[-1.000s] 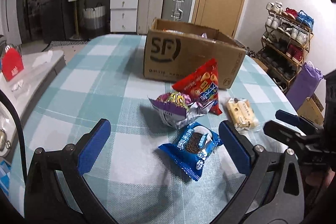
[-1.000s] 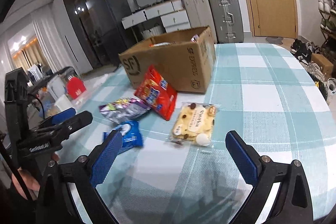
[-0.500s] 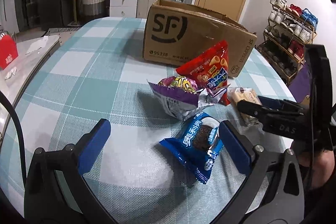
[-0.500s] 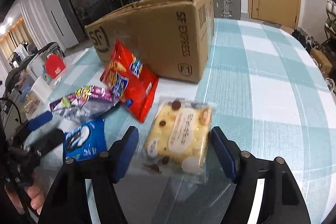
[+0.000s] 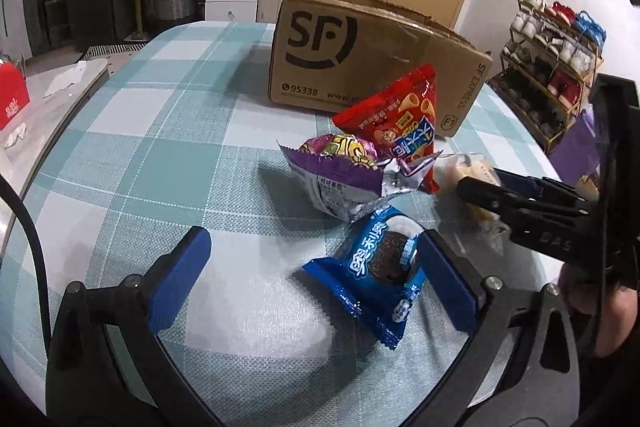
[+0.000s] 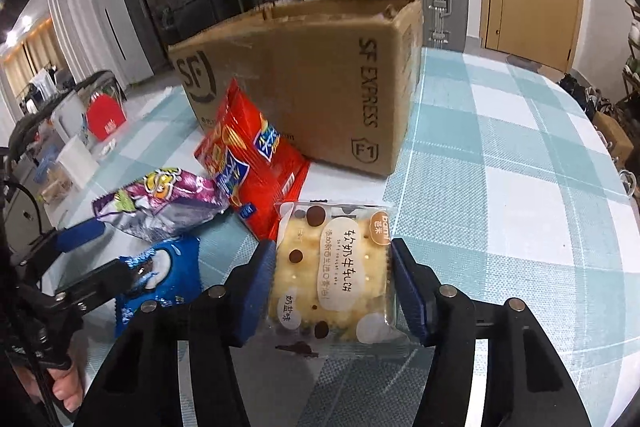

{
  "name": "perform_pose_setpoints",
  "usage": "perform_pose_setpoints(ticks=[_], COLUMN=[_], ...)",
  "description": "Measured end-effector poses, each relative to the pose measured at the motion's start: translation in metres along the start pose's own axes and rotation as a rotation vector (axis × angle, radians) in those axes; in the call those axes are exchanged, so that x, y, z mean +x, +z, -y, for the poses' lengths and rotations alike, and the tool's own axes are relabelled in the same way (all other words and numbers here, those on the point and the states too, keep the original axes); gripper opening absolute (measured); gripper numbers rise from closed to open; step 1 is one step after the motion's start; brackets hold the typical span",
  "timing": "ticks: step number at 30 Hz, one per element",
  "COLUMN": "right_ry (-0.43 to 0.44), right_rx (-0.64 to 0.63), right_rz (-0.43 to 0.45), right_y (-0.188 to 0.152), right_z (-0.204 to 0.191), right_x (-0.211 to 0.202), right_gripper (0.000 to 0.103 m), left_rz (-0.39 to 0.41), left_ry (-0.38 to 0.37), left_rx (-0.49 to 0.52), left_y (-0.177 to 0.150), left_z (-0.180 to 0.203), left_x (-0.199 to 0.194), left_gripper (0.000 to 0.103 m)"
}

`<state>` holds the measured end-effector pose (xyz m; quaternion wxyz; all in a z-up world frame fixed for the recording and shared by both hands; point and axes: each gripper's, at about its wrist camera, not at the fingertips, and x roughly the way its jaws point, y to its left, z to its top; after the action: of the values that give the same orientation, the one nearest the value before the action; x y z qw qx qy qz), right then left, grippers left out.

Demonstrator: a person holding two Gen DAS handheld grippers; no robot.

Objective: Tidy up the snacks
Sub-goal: 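Grasp a cream cake pack with the right gripper while the left gripper grasps a blue cookie pack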

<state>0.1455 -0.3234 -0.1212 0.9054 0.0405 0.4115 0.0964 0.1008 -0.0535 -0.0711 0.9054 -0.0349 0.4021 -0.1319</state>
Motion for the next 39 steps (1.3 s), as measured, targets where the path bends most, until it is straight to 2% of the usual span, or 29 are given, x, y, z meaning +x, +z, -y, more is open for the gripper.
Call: perform_pose_setpoints(ticks=[3, 7, 12, 16, 22, 32, 35, 37, 39], right_ry=[0.035, 0.101, 0.170, 0.190, 0.211, 0.217, 0.218, 0.215, 0.215], right_rx=[0.035, 0.101, 0.163, 0.175, 0.174, 0.135, 0.132, 0.133, 0.138], right_rz=[0.008, 0.028, 0.067, 0.101, 0.127, 0.136, 0.132, 0.129, 0.127], right_y=[-0.008, -0.022, -0.041, -0.055, -0.073, -0.093, -0.097, -0.100, -0.102], right_z=[0.003, 0.013, 0.020, 0.024, 0.025, 0.016, 0.014, 0.014, 0.014], right_x=[-0.009, -0.023, -0.048, -0.071, -0.097, -0.114, -0.115, -0.115, -0.116], right_gripper=[0.058, 0.058, 0.058, 0.058, 0.058, 0.058, 0.058, 0.058, 0.058], left_rz=[-0.021, -0.068, -0.128, -0.182, -0.192, -0.210, -0.214, -0.210, -0.212], left_ry=[0.011, -0.023, -0.042, -0.056, -0.035, 0.017, 0.034, 0.033, 0.002], left_rx=[0.008, -0.013, 0.015, 0.010, 0.032, 0.099, 0.159, 0.198, 0.211], left_y=[-0.002, -0.003, 0.005, 0.007, 0.009, 0.006, 0.003, 0.001, 0.000], left_z=[0.001, 0.002, 0.013, 0.022, 0.037, 0.055, 0.065, 0.070, 0.071], left_x=[0.001, 0.006, 0.016, 0.026, 0.033, 0.036, 0.033, 0.028, 0.023], left_gripper=[0.103, 0.103, 0.103, 0.103, 0.103, 0.100, 0.085, 0.063, 0.050])
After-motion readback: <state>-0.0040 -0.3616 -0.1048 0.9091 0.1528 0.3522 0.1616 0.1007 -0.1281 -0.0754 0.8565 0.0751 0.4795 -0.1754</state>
